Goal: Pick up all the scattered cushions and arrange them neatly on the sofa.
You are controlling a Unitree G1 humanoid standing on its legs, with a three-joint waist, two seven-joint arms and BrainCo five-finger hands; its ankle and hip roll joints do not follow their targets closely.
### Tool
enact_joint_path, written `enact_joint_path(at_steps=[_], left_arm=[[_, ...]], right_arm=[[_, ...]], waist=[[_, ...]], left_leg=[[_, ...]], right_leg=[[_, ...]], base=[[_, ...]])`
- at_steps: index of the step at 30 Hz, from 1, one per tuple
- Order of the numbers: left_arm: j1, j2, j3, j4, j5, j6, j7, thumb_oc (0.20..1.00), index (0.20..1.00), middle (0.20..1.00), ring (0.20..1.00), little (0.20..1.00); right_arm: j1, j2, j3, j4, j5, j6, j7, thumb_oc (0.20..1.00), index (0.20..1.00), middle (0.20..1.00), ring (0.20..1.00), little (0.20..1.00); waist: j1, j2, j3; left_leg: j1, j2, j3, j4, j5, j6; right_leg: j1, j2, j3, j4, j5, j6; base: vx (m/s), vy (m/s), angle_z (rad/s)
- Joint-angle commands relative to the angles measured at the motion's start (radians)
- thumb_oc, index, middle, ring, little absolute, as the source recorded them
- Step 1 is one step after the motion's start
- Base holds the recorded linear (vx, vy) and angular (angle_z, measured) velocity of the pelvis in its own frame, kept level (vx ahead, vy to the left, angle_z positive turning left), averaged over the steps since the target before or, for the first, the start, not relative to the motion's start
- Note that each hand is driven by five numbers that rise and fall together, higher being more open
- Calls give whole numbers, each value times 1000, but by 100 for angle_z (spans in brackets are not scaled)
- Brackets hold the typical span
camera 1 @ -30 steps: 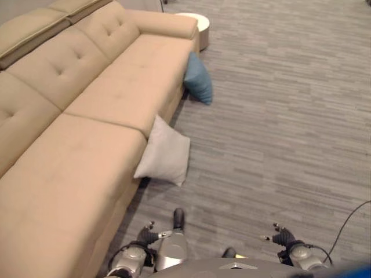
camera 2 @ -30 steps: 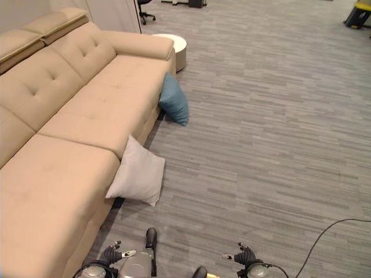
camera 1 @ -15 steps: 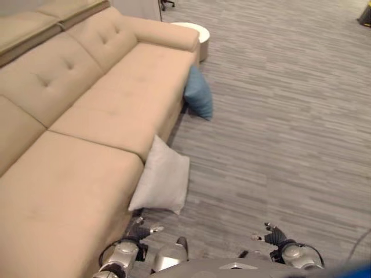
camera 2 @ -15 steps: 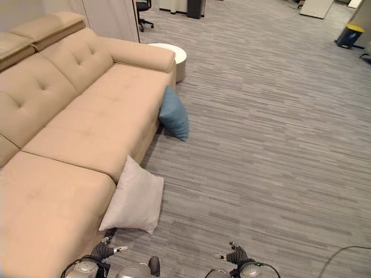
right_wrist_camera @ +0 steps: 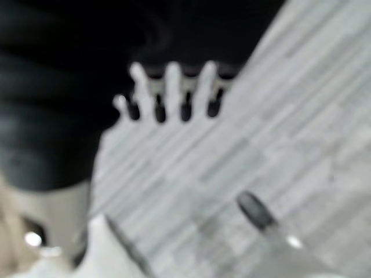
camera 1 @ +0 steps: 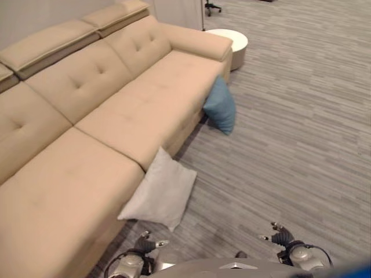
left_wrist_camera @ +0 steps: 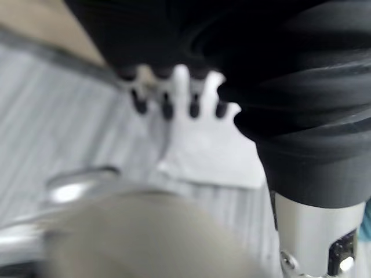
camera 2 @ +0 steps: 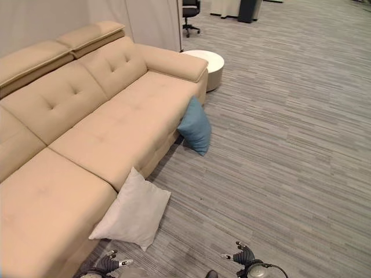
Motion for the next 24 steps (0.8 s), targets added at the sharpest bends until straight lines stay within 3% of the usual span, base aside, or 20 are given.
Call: enact_joint_path(at_steps=[1, 3, 4, 5, 6, 8, 9, 14, 15, 16, 17, 18, 19, 20, 21, 23, 24], left_arm=[[-39, -6, -42, -50, 0, -15, -7, 1000, 1000, 1000, 1000, 1000], [-38, -4, -39, -49, 0, -14, -6, 1000, 1000, 1000, 1000, 1000], [-37, -4, -34, -49, 9, -11, -7, 1000, 1000, 1000, 1000, 1000], [-37, -7, -33, -43, 22, -5, -8, 1000, 1000, 1000, 1000, 1000], [-36, -4, -26, -41, 22, -4, -11, 1000, 1000, 1000, 1000, 1000], [-33, -1, -23, -41, 21, -3, -12, 1000, 1000, 1000, 1000, 1000], [-27, 5, -14, -39, 17, -4, -10, 1000, 1000, 1000, 1000, 1000], [-28, 23, -8, -49, -2, -7, -6, 1000, 1000, 1000, 1000, 1000], [-38, 33, -17, -53, 1, -9, -1, 1000, 1000, 1000, 1000, 1000], [-41, 35, -23, -56, 2, -9, 1, 1000, 1000, 1000, 1000, 1000], [-41, 35, -23, -56, 2, -9, 1, 1000, 1000, 1000, 1000, 1000], [-48, 32, -38, -59, 3, -14, 4, 1000, 1000, 1000, 1000, 1000], [-51, 30, -44, -66, -2, -17, 2, 1000, 1000, 1000, 1000, 1000], [-54, 29, -48, -65, -4, -18, 4, 1000, 1000, 1000, 1000, 1000], [-54, 29, -48, -65, -4, -18, 4, 1000, 1000, 1000, 1000, 1000], [-59, 29, -62, -53, 1, -25, 7, 1000, 1000, 1000, 1000, 1000], [-60, 30, -63, -54, 1, -25, 9, 1000, 1000, 1000, 1000, 1000]], right_arm=[[-43, -34, 8, -6, 31, -26, -13, 1000, 1000, 1000, 1000, 1000], [-39, -32, 8, 1, 35, -28, -13, 1000, 1000, 1000, 1000, 1000], [-38, -27, 5, 8, 33, -28, -15, 1000, 1000, 1000, 1000, 1000], [-40, -25, 6, 14, 33, -27, -15, 1000, 1000, 1000, 1000, 1000], [-43, -24, 7, 12, 30, -27, -15, 1000, 1000, 1000, 1000, 1000], [-48, -22, 10, 8, 26, -27, -14, 1000, 1000, 1000, 1000, 1000], [-56, -13, 18, 10, 14, -24, -13, 1000, 1000, 1000, 1000, 1000], [-68, 1, 24, -12, -1, -28, -9, 1000, 1000, 1000, 1000, 1000], [-76, 4, 18, -27, 9, -28, -9, 1000, 1000, 1000, 1000, 1000], [-79, 2, 20, -36, 11, -28, -10, 1000, 1000, 1000, 1000, 1000], [-79, 2, 20, -36, 11, -27, -10, 1000, 1000, 1000, 1000, 1000], [-80, -3, 25, -49, 25, -30, -7, 1000, 1000, 1000, 1000, 1000], [-78, -9, 28, -54, 30, -31, -6, 1000, 1000, 1000, 1000, 1000], [-77, -10, 27, -56, 39, -32, -4, 1000, 1000, 1000, 1000, 1000], [-78, -10, 27, -56, 39, -32, -4, 1000, 1000, 1000, 1000, 1000], [-62, -21, 26, -93, 63, -31, 4, 1000, 1000, 1000, 1000, 1000], [-57, -21, 23, -93, 64, -31, 1, 1000, 1000, 1000, 1000, 1000]], waist=[[33, -11, 51], [31, -12, 48], [19, -1, 40], [12, 5, 32], [15, 3, 29], [20, -2, 29], [45, -3, 21], [68, -1, 18], [43, -1, 26], [36, -1, 27], [37, -1, 26], [20, 6, 14], [11, 7, 11], [-4, 13, 8], [-4, 13, 4], [-62, 15, 10], [-66, 13, 11]], left_leg=[[10, -39, 191, -56, -85, 62], [-1, -31, 231, -91, -97, 72], [-18, -6, 358, -212, -28, 67], [-17, 3, 429, -275, 19, 63], [-19, -6, 455, -267, 14, 74], [-25, -2, 458, -256, 17, 70], [-13, -44, 395, -268, -24, 95], [33, -98, 340, -281, -74, 142], [50, -117, 305, -277, -99, 164], [53, -127, 283, -274, -107, 170], [52, -127, 285, -273, -108, 170], [52, -134, 247, -289, -92, 173], [56, -141, 221, -293, -94, 171], [62, -144, 188, -299, -98, 169], [57, -143, 188, -300, -97, 169], [84, -151, 71, -306, -113, 158], [87, -153, 48, -302, -119, 155]], right_leg=[[31, -9, -24, -2, 14, 99], [45, 2, -44, -5, 1, 100], [54, 28, -81, 1, -24, 95], [57, 45, -103, 6, -41, 92], [63, 53, -120, 14, -50, 86], [66, 52, -144, 30, -60, 87], [76, 45, -164, 62, -82, 86], [32, -43, -168, 308, -59, 141], [-27, -65, -83, 419, -47, 160], [-45, -58, -28, 420, -56, 156], [-47, -58, -26, 422, -57, 156], [-57, -14, 60, 309, -93, 113], [-59, -5, 116, 254, -91, 107], [-80, -3, 189, 222, -80, 109], [-83, -1, 189, 219, -77, 109], [-119, -2, 425, 127, -28, 130], [-122, -10, 423, 114, -13, 136]], base=[[251, -207, 109], [186, -74, 100], [189, -59, 100], [248, -95, 116], [126, -61, 113], [156, 8, 120], [271, 79, 60], [184, 108, 51], [212, 97, 72], [132, 74, 86], [77, -32, 94], [85, -87, 82], [142, -135, 59], [100, -94, 47], [143, -107, 76], [200, -174, 107], [134, -142, 154]])
